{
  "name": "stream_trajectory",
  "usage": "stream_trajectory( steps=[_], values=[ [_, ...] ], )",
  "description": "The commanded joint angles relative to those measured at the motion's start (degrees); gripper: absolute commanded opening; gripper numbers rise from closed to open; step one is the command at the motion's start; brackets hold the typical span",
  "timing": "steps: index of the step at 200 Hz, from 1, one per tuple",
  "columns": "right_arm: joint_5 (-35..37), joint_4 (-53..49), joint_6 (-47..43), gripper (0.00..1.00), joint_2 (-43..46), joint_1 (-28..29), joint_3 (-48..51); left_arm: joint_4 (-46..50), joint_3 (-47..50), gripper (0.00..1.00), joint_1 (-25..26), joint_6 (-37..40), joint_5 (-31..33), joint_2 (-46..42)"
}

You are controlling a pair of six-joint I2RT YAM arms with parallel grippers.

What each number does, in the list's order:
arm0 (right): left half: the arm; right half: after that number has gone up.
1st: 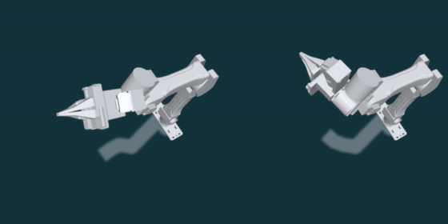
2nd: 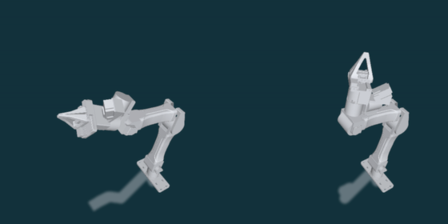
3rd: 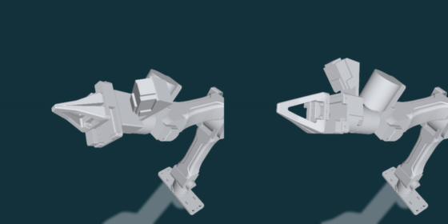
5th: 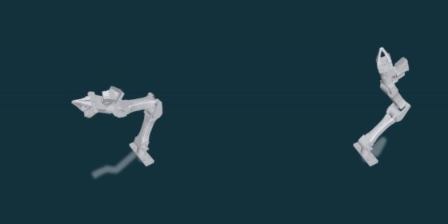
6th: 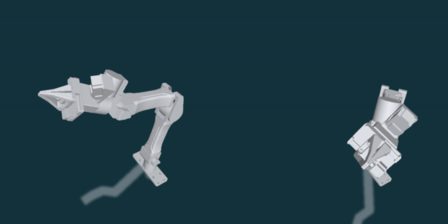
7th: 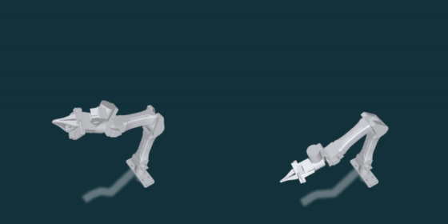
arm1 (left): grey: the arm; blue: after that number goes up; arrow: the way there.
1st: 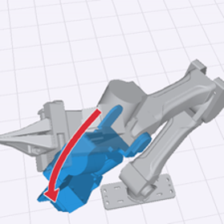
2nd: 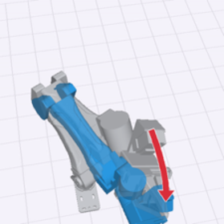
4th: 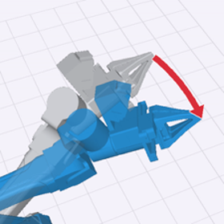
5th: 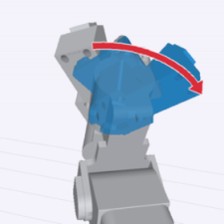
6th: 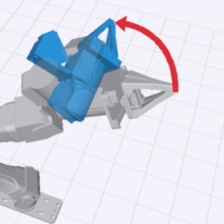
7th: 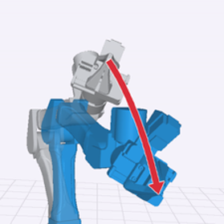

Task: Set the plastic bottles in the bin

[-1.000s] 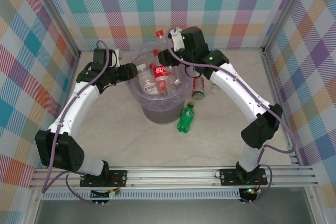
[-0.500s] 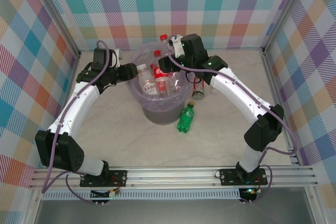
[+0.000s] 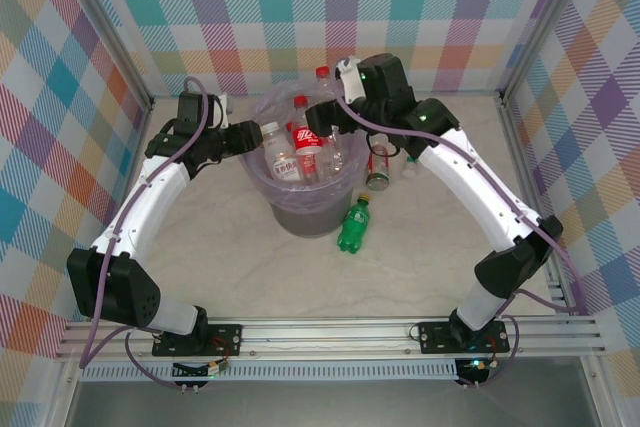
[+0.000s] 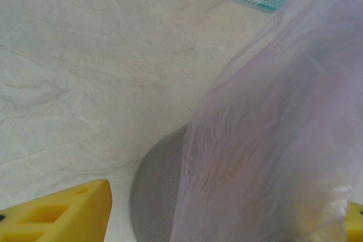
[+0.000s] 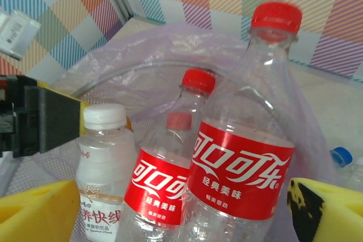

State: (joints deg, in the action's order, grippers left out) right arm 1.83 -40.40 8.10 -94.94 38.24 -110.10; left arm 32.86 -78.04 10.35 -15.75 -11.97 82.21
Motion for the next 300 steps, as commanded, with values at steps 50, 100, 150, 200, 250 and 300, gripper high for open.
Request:
stream_trajectory(
  steps=[50,100,150,200,250,300],
  values=[
    [3.6,-6.8,-2.8,0.69,-10.9,0.3,-14.3,2.2,0.7,0.65,-0.7,0.2,1.4,-1.6],
    [7.0,-9.3,-0.5,0.6,-12.0,2.3,-6.3,2.2,0.7,0.65,-0.8,0.3,1.4,-1.8],
    [3.5,-1.8,3.5,0.58,-3.5,6.1,10.2,2.4,0.6,0.65,-0.8,0.2,1.8,-1.6],
    [-1.9,-1.5,1.0,0.59,1.6,6.4,10.7,2.5,0.6,0.65,-0.8,0.4,2.0,-1.5],
    [4.7,-8.3,-2.2,0.66,1.9,6.4,1.2,2.5,0.5,0.65,-0.8,0.4,2.1,-2.0],
    [6.5,-12.2,-2.2,0.63,-4.3,6.4,-3.9,2.7,0.5,0.66,-0.8,0.7,2.9,-2.6]
  ],
)
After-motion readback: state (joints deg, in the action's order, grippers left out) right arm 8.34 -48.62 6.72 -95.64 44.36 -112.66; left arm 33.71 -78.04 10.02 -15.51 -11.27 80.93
